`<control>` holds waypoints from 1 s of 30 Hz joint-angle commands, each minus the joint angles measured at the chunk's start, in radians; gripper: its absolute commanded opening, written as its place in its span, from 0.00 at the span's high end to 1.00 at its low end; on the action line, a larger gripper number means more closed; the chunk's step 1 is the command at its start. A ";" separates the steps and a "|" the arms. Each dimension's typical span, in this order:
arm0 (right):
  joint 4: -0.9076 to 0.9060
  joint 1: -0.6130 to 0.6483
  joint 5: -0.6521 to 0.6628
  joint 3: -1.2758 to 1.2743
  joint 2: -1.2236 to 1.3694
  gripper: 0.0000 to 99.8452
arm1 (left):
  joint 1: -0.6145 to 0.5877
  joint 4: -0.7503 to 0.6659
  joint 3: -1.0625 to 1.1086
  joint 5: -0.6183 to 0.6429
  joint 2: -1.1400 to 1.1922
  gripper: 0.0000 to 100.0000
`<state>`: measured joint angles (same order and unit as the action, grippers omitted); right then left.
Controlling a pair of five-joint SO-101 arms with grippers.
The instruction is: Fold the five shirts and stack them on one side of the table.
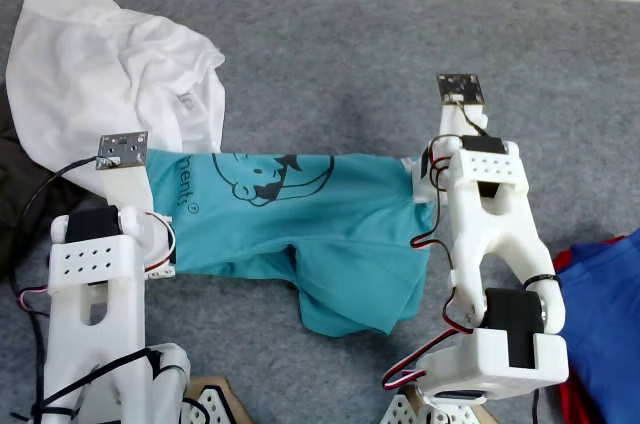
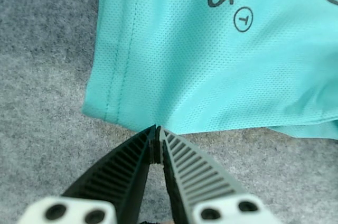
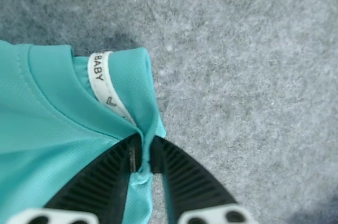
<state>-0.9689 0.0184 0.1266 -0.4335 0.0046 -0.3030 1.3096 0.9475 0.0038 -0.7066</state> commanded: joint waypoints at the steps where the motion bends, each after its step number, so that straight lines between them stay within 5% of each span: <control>1: -0.102 0.048 0.008 0.082 -0.027 0.84 | 0.008 0.003 -0.059 -0.005 -0.018 0.99; 4: -0.297 0.119 0.121 0.156 -0.090 0.79 | 0.010 -0.003 -0.081 -0.005 -0.018 0.99; 14: -0.547 0.242 0.127 0.094 -0.460 0.84 | 0.016 -0.344 0.124 0.008 -0.016 0.99; 20: -0.516 0.585 0.207 -0.160 -0.599 0.86 | 0.008 -0.480 0.200 0.195 -0.008 0.99; 30: -0.292 0.687 0.195 -0.286 -0.452 0.86 | 0.010 -0.540 0.257 0.183 -0.007 0.99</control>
<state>-1.3034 0.6582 0.3107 -0.7173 -0.4833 -0.3030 0.8263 1.1884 0.1788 -0.7066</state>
